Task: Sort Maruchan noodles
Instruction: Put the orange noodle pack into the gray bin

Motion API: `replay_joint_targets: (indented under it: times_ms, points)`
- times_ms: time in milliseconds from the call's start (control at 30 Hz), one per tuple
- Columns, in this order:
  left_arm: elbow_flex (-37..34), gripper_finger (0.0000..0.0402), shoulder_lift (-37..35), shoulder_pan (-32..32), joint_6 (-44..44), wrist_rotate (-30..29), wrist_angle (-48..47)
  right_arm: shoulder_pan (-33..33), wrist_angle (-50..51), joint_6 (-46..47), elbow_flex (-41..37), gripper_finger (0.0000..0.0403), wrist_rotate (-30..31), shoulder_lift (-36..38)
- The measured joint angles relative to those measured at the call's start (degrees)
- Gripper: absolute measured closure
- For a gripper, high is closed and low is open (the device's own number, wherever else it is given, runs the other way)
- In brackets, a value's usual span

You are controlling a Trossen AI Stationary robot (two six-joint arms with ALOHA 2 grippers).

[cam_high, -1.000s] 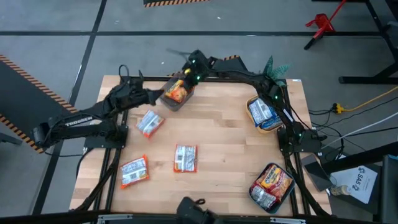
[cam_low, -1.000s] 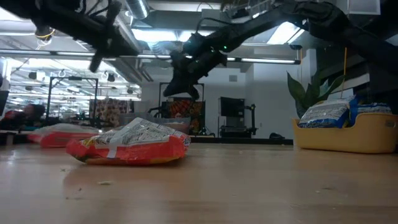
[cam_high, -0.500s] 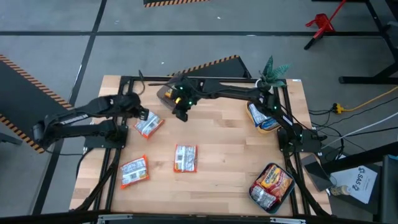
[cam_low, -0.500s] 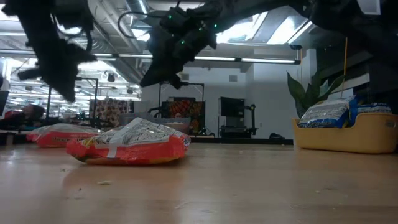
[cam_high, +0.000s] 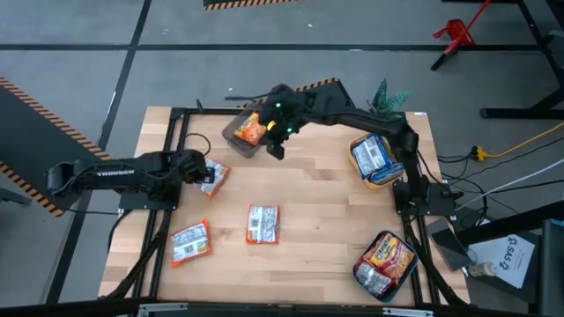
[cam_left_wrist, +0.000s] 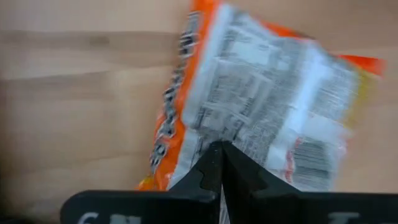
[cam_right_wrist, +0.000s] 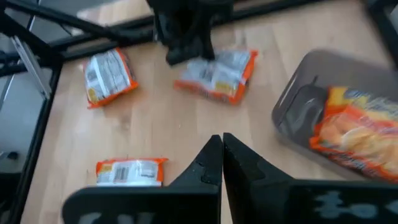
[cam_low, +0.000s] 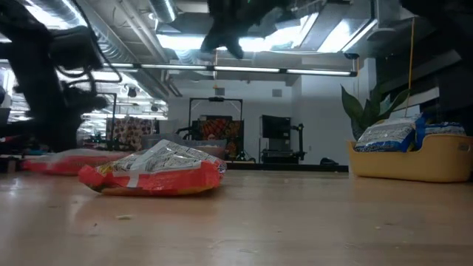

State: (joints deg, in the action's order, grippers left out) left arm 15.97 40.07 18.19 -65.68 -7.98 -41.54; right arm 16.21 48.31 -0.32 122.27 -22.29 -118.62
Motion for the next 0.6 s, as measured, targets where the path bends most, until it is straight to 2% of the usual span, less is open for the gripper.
replay_joint_targets:
  times_ms: [167, 267, 367, 400, 467, 600]
  points:
    - [0.26, 0.0401, 0.77, -2.26, -4.23, 0.07, 16.4, -0.02, 1.23, -0.04, -0.01, 0.0402, 1.15, 3.41]
    - [0.14, 0.0401, 5.4, -4.07, -4.8, -1.25, 25.81, -0.03, 2.68, -0.04, -0.02, 0.0402, 1.17, 4.78]
    - [0.22, 0.0401, 11.27, -6.32, -4.61, 0.16, 37.2, -0.04, 4.28, -0.07, -0.02, 0.0402, 2.19, 5.52]
    - [1.05, 0.0401, 12.6, -7.41, -4.7, -0.04, 38.29, -0.04, 5.09, -0.05, -0.02, 0.0402, 3.04, 5.52]
    - [4.12, 0.0401, 13.69, -9.48, -4.68, -3.74, 34.44, -0.04, 6.29, -0.07, -0.05, 0.0402, 4.94, 5.52]
    - [13.21, 0.0401, 13.49, -11.46, -0.04, -14.56, 17.51, -0.07, 6.62, 0.1, -0.06, 0.0402, 5.28, 5.52]
